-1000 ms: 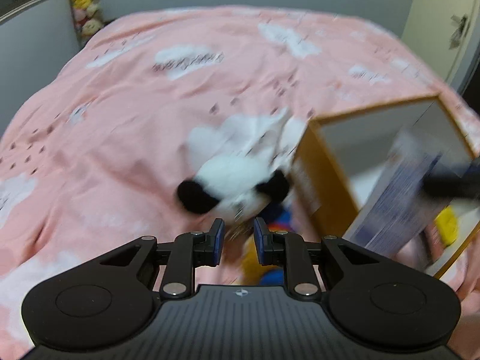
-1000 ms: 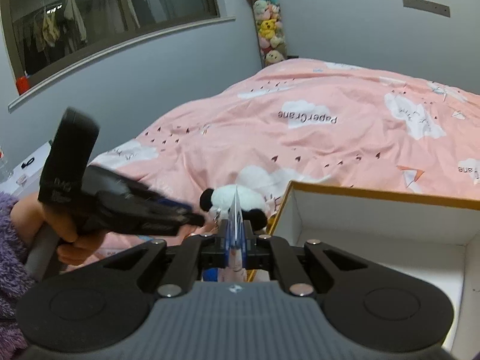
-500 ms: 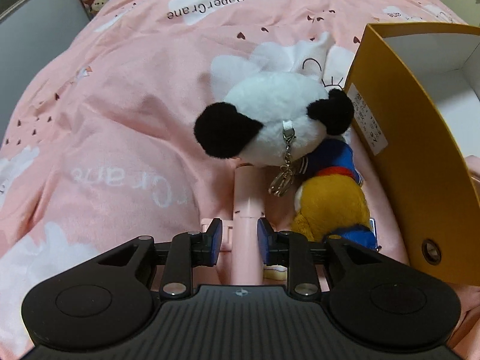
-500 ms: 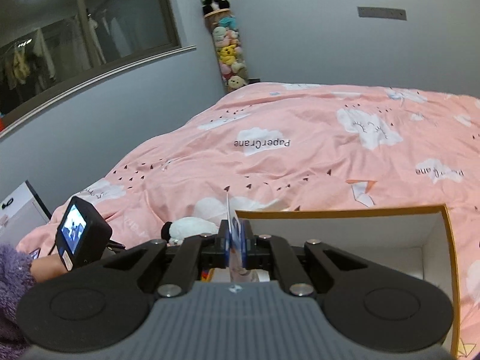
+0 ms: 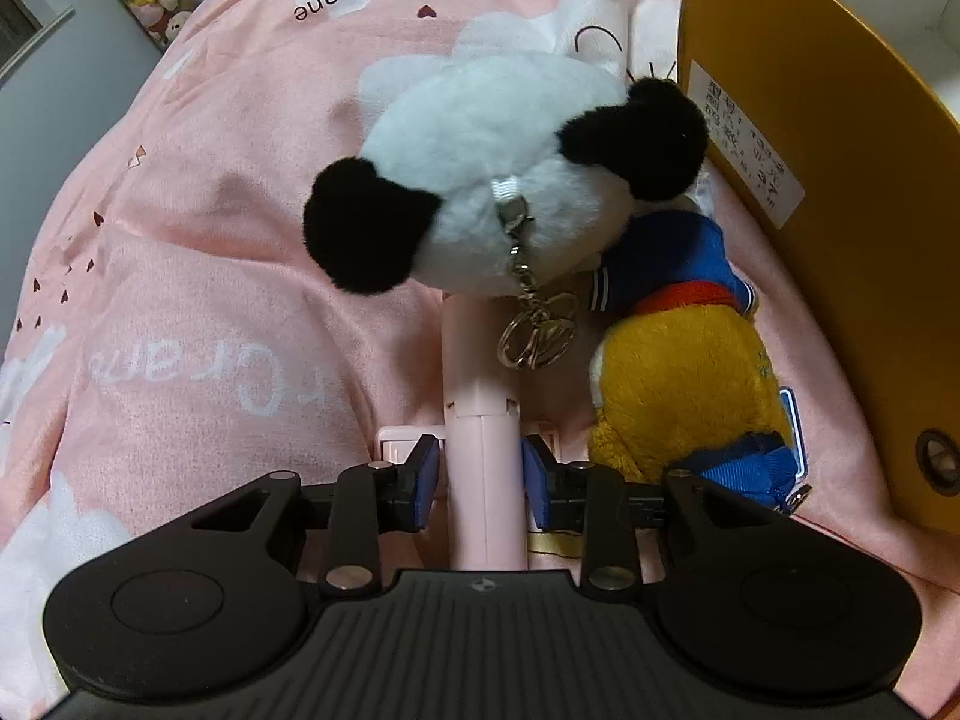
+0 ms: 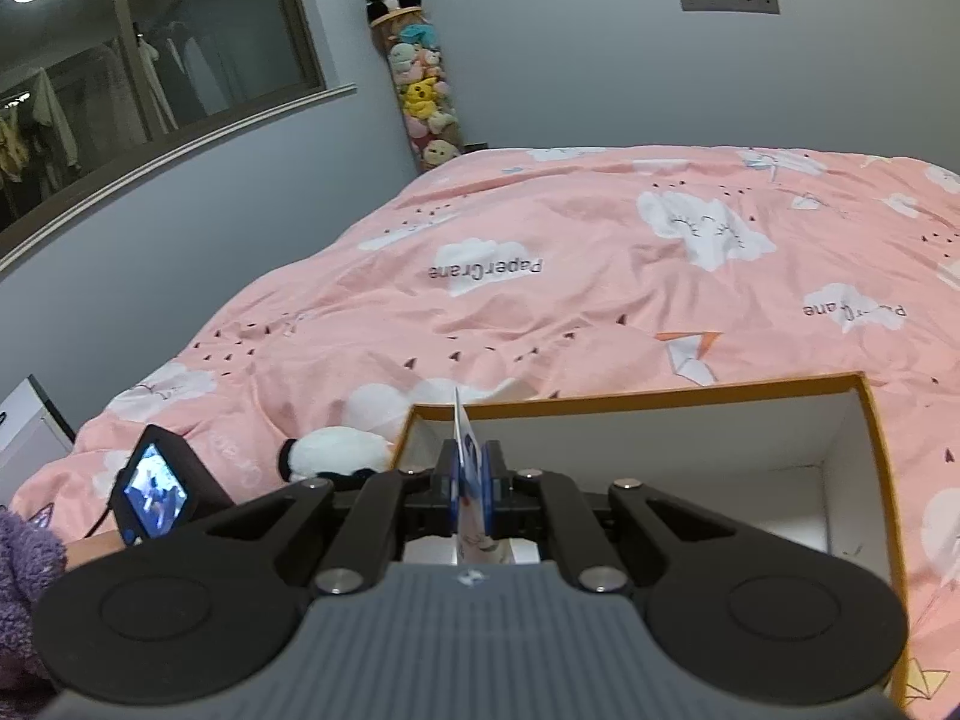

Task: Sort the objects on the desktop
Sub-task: 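Grasp the pink handheld fan with the left gripper while the right holds the packet over the box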

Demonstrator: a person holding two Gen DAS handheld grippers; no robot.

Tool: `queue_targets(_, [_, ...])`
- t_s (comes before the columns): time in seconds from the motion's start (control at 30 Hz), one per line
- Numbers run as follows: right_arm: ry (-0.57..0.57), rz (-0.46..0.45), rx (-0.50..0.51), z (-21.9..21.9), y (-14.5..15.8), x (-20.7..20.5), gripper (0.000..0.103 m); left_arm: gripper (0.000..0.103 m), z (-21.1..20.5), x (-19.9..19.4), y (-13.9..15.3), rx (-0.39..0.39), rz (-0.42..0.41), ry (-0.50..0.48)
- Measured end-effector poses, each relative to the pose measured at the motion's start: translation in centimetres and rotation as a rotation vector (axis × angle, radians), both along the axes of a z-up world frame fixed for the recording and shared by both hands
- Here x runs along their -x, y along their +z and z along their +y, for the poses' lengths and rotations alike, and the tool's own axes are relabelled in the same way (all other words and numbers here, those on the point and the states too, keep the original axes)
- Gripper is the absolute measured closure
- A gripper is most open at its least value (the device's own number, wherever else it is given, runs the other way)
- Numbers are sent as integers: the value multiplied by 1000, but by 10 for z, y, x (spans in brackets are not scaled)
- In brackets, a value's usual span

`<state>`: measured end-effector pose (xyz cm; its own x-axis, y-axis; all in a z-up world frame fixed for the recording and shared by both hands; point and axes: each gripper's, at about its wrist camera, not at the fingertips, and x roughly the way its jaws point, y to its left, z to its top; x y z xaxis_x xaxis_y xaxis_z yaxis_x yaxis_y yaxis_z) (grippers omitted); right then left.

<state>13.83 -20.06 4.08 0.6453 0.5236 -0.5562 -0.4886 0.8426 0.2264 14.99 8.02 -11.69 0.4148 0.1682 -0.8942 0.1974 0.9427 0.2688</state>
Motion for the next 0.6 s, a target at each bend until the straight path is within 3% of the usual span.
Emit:
queue_targets(0.3, [-107, -20, 56, -37, 8, 2, 96, 73, 5, 11, 12, 43, -5, 57])
queue_targets(0.6, [-221, -36, 202, -74, 8, 14, 96, 73, 17, 50, 40, 187, 12, 116])
